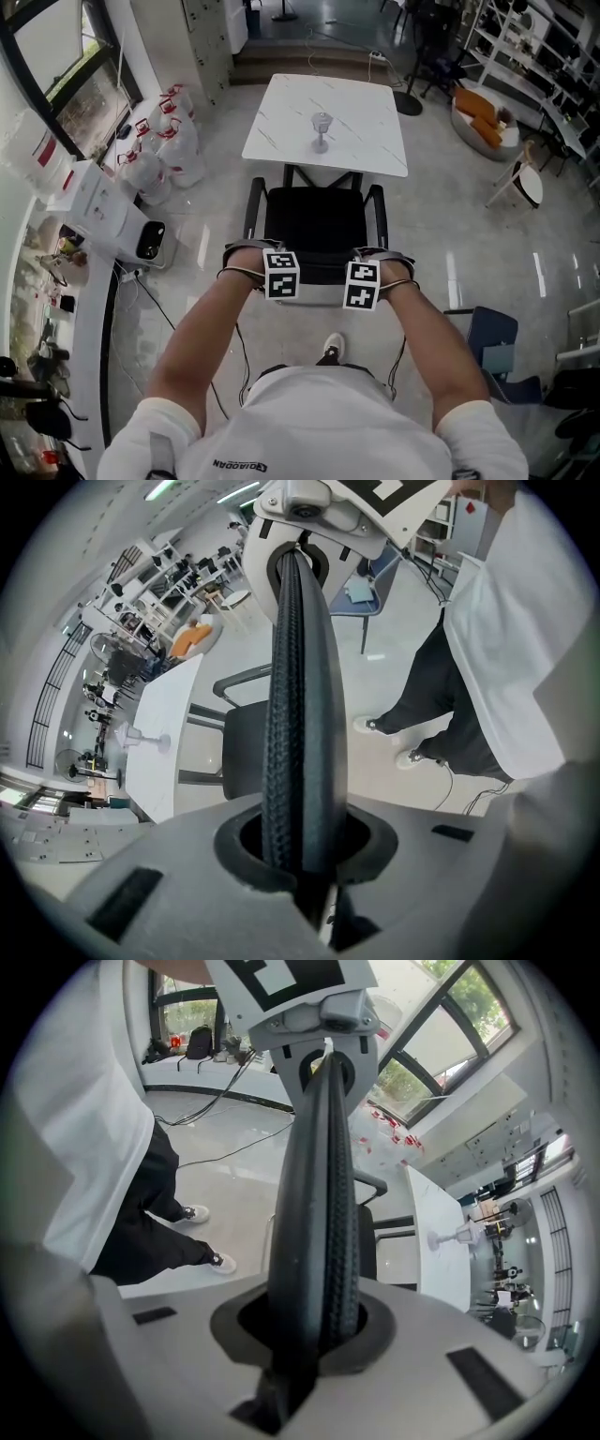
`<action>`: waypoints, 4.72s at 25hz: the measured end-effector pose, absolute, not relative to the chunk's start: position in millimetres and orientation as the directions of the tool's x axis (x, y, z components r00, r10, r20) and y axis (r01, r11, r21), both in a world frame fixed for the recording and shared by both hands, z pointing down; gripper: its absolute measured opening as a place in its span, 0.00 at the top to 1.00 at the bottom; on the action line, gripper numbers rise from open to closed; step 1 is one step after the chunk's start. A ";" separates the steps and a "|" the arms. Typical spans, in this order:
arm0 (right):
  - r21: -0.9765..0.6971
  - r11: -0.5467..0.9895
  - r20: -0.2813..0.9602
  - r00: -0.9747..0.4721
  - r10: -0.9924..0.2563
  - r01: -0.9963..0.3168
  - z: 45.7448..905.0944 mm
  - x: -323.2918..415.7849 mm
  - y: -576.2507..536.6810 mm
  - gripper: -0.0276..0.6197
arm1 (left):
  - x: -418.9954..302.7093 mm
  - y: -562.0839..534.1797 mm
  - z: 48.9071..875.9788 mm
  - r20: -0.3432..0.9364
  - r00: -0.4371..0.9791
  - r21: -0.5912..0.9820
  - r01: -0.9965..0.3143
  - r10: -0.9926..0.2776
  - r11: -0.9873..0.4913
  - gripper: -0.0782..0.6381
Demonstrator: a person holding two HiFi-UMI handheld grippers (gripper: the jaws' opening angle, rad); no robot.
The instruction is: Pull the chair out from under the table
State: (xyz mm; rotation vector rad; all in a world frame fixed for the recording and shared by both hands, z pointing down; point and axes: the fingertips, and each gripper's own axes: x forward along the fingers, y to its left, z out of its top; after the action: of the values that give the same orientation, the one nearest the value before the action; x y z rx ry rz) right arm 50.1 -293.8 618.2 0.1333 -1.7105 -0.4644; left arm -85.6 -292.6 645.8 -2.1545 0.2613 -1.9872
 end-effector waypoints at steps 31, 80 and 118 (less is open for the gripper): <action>0.366 0.929 0.924 -0.148 -0.353 0.064 615.5 52.9 -91.4 0.90 | -85.9 -99.1 643.8 0.965 0.087 -0.253 0.051 -0.248 -0.966 0.81; 0.255 0.940 0.735 -0.585 -0.341 -0.228 456.2 66.2 -37.7 0.70 | -80.5 -26.4 486.6 0.789 0.551 -0.223 -0.152 -0.270 -0.963 0.69; -0.129 0.768 -0.012 -0.774 -0.633 -0.627 343.0 55.5 -97.8 0.95 | -37.8 -102.4 351.8 0.005 0.729 0.030 -0.684 -0.685 -0.728 0.88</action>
State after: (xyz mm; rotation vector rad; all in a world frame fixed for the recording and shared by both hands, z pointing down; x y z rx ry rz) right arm 55.5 -97.8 343.0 1.0717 -3.0059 0.1881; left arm -37.8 -102.4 351.8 -2.9483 1.1676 0.0100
